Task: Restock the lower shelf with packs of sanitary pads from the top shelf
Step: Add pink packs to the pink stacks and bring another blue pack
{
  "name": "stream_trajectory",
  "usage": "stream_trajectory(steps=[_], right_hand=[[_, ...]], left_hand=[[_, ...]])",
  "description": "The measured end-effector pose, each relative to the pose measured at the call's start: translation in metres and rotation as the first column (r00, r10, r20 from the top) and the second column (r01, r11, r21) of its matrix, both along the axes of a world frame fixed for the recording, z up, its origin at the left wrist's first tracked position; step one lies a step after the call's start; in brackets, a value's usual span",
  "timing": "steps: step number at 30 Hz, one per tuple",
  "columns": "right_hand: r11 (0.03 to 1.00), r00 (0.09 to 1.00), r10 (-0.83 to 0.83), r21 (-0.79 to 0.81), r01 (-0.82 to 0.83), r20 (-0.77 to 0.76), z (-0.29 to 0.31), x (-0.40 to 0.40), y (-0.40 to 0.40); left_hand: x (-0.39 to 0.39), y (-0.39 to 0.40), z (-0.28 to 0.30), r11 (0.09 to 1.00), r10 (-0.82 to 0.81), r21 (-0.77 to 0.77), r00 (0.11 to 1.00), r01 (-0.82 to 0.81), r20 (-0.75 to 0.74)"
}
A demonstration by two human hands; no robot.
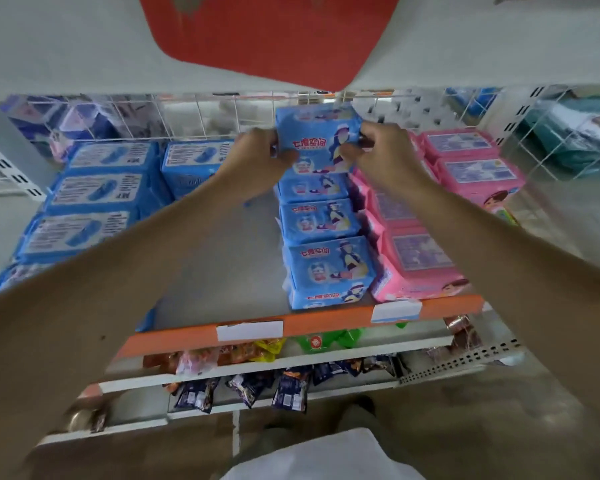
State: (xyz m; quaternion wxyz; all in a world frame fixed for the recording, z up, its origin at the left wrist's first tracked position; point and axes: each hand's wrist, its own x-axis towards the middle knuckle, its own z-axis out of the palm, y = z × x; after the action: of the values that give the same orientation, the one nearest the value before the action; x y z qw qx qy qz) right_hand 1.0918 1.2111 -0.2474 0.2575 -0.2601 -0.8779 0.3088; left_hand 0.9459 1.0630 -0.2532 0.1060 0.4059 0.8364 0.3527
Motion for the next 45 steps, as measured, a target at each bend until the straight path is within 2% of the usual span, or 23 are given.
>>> stream_trajectory(steps=[9,17,22,26,29,31,33,37,42,45], right_hand=[[1.0,1.0,0.009,-0.019,-0.008,0.015,-0.018,-0.046,0.036],[0.965,0.999,-0.033,-0.262,0.029,-0.011,-0.03,-0.052,0.041],[0.997,0.999,-0.028,-0.074,0.031,0.043,-0.023,-0.045,0.036],[0.999,0.995,-0.049,-0.016,0.051,0.083,-0.009,-0.016,0.006],[0.997,0.998,0.038,0.064,-0.041,0.047,-0.016,0.017,-0.028],[0.986,0.992,0.084,0.133,-0.096,0.096,-0.03,0.035,-0.044],[0.978,0.989,0.051,0.193,-0.077,0.139,-0.041,0.048,-0.051],[0.975,0.99,0.063,0.203,-0.088,0.124,-0.042,0.061,-0.064],[0.953,0.99,0.124,0.27,-0.137,0.065,-0.029,0.079,-0.089],[0.937,0.985,0.174,0.308,-0.168,0.008,-0.024,0.1,-0.096]], left_hand=[[-0.033,0.026,-0.008,0.997,0.075,-0.029,0.997,-0.074,0.02],[-0.039,0.032,-0.018,0.991,0.13,-0.045,0.991,-0.13,0.01],[-0.033,0.022,-0.014,0.993,0.117,-0.017,0.991,-0.118,-0.063],[-0.023,0.005,-0.014,0.99,0.143,0.006,0.99,-0.143,-0.02],[-0.009,-0.016,-0.015,0.99,0.14,0.038,0.989,-0.138,-0.05],[0.006,-0.029,-0.017,0.994,0.101,0.049,0.988,-0.096,-0.121],[0.023,-0.039,-0.019,0.999,0.032,0.043,0.979,-0.024,-0.202],[0.05,-0.058,-0.022,0.991,-0.09,0.064,0.938,0.118,-0.334],[0.08,-0.085,-0.017,0.99,-0.099,0.04,0.881,0.132,-0.464],[0.105,-0.1,-0.011,0.996,-0.054,0.034,0.861,0.083,-0.506]])
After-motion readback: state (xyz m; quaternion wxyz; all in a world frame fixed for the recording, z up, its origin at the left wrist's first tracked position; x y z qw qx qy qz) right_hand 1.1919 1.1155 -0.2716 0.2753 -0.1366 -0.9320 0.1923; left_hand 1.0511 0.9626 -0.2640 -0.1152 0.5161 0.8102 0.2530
